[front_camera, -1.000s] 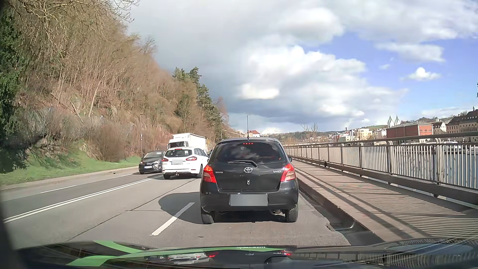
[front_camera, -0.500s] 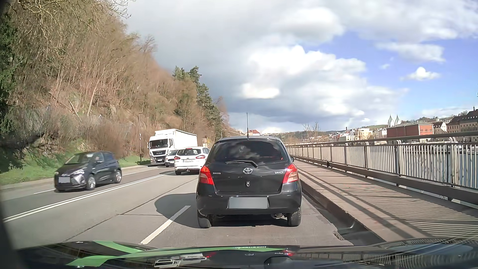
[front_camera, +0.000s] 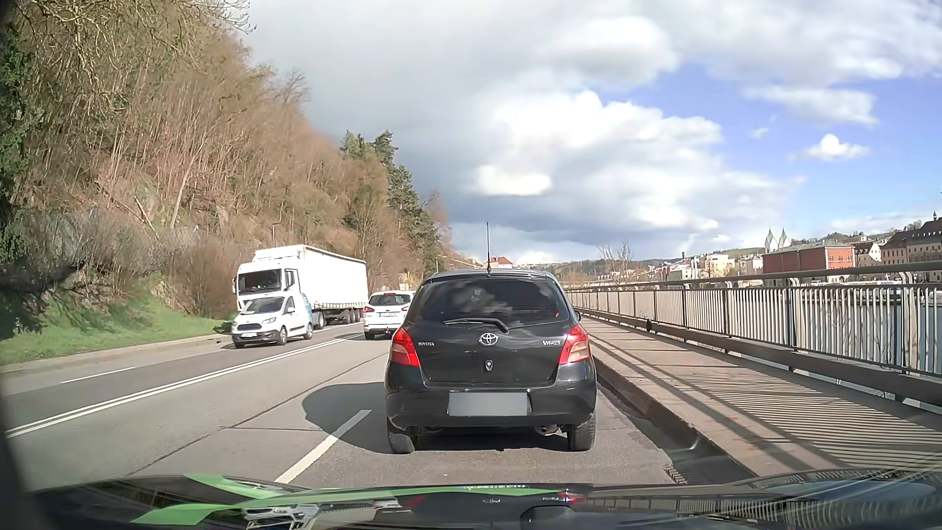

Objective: Follow the waypoints while adhering to traffic rules and regulations

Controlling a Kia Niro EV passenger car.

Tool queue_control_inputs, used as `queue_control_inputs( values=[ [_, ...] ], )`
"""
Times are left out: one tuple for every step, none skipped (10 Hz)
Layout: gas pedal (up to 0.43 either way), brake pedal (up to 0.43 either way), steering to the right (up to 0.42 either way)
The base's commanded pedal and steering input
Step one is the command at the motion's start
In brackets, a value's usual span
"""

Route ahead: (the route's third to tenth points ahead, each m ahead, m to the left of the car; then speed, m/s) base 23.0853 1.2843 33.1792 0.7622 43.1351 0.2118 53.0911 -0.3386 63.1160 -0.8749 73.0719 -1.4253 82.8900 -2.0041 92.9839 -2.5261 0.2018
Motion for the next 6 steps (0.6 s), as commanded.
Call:
queue_control_inputs(
  values=[
    [0.0,0.207,-0.009],
    [0.0,0.201,-0.009],
    [0.0,0.177,-0.009],
    [0.0,0.165,-0.01],
    [0.0,0.165,-0.009],
    [0.0,0.165,-0.009]
  ],
)
